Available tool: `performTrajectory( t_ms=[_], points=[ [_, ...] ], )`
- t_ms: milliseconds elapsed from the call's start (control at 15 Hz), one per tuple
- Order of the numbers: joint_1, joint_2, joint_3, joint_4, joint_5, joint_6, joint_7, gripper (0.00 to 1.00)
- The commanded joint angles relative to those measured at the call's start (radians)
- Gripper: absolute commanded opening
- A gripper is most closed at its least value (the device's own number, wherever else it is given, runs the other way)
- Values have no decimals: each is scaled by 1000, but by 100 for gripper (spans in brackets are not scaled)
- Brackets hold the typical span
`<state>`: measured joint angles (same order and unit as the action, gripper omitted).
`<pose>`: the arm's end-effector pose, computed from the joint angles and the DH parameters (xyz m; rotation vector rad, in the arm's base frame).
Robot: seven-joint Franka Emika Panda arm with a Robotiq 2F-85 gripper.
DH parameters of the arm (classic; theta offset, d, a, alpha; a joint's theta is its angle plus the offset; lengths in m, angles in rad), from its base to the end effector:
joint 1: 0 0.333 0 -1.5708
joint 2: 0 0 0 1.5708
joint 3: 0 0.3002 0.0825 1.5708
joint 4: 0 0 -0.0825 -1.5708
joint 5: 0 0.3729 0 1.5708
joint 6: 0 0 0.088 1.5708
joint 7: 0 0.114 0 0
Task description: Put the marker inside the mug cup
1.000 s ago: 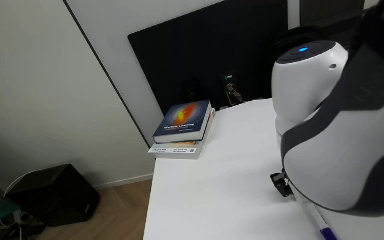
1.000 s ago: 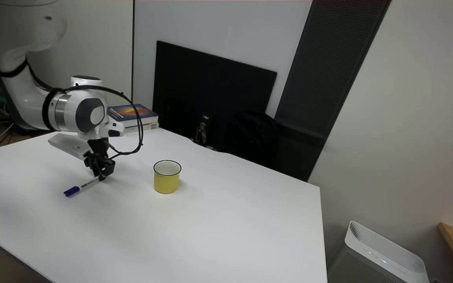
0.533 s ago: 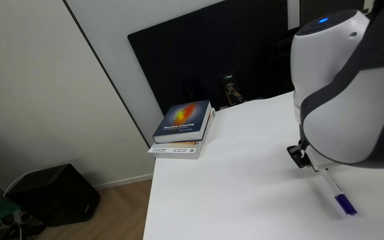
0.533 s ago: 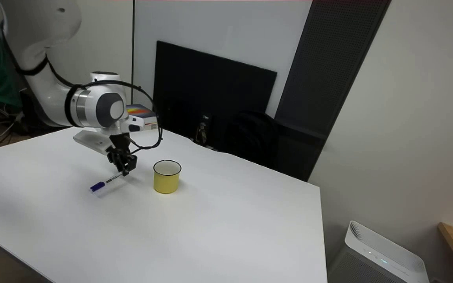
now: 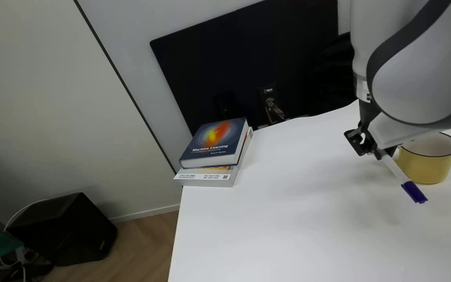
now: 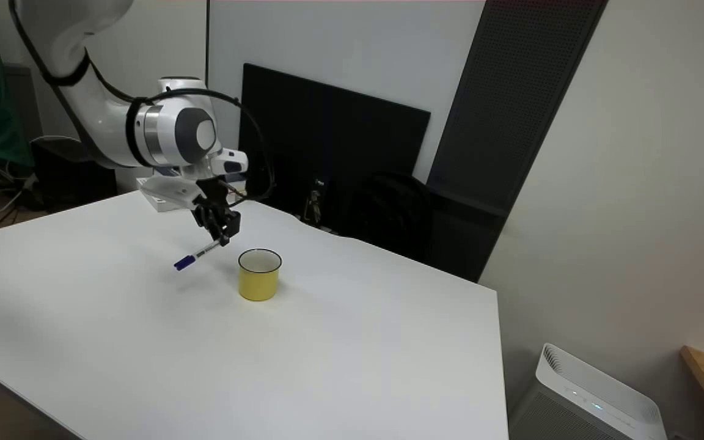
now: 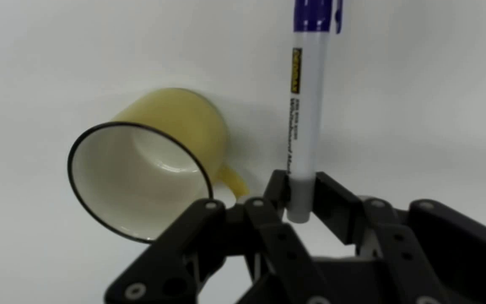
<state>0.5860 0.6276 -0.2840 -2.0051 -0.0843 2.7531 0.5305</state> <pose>0.5733 0.1833 0.1529 2.9969 -0.1335 0.3117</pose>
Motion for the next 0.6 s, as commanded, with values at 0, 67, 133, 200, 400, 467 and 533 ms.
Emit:
performTrajectory(
  t_ms=[0, 67, 133, 200, 400, 467, 533],
  points=[
    [51, -74, -86, -39, -117, -12, 103, 6],
    [64, -84, -110, -40, -153, -10, 126, 6],
    [87, -89, -144, -43, -198, -1, 160, 6],
    [113, -90, -182, -44, -252, 10, 201, 6],
    [188, -83, -289, -47, -410, 50, 345, 6],
    [216, -74, -325, -49, -460, 65, 396, 6],
    [254, -60, -372, -50, -517, 87, 455, 6]
  ],
)
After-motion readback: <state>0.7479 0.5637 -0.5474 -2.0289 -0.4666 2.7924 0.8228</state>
